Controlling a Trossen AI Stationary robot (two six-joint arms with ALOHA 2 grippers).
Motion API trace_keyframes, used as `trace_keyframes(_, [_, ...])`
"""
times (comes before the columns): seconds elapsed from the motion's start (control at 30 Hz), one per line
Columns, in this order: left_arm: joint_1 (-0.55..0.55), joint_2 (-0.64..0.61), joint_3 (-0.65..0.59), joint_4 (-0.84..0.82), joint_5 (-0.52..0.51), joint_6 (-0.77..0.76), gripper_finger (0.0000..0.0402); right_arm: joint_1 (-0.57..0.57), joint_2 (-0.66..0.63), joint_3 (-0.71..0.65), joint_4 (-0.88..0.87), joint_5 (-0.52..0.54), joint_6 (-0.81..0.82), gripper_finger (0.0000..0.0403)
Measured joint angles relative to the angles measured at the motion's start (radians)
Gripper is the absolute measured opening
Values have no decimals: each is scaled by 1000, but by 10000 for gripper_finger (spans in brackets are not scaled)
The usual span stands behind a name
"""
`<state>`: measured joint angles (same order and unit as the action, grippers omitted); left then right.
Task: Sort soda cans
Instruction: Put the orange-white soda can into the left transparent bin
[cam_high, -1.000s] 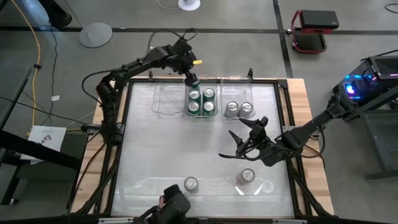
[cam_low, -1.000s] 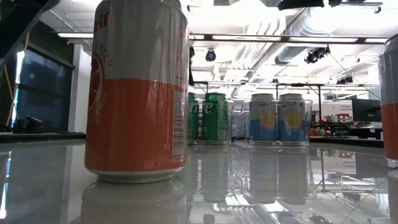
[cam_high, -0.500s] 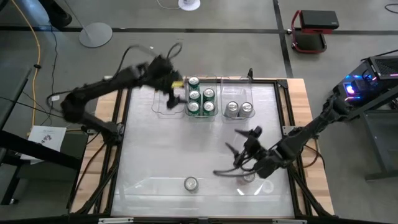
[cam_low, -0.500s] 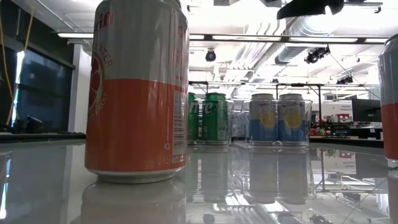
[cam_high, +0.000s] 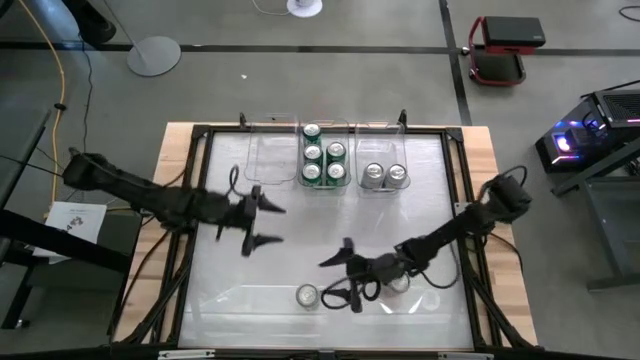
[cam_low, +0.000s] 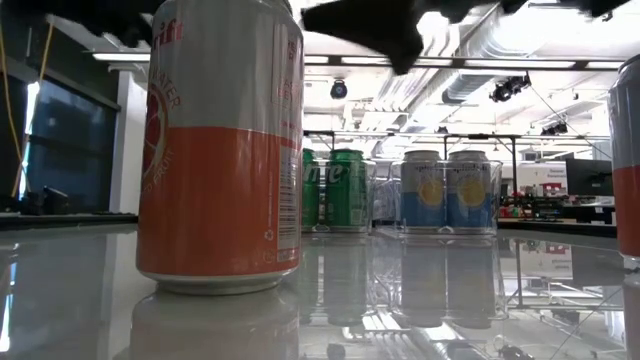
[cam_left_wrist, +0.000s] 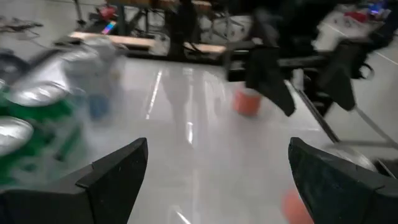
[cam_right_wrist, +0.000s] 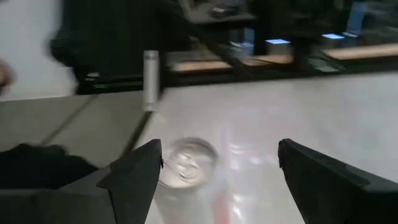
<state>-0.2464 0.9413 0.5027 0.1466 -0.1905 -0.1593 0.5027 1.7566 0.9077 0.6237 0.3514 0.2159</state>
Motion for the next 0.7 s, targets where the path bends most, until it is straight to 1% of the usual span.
trace_keyframes(0.1, [-99,28,-15,16,-72,-50,365,-36,62,2,98,-151,-13,312])
trace_keyframes(0.17, [-144,54,-16,10,-106,-82,365,-49,89,26,99,-213,-9,312])
trace_keyframes(0.23, [-175,79,-16,18,-127,-118,365,-54,108,58,90,-246,-19,312])
trace_keyframes(0.37, [-222,131,-15,41,-134,-167,365,-54,125,127,4,-260,-88,312])
trace_keyframes(0.47, [-253,172,-16,44,-135,-179,365,-53,141,169,-79,-260,-108,312])
trace_keyframes(0.6, [-285,232,-16,60,-134,-179,365,-54,177,203,-96,-266,-112,312])
trace_keyframes(0.7, [-293,274,-16,108,-135,-197,365,-54,191,212,-98,-266,-112,312])
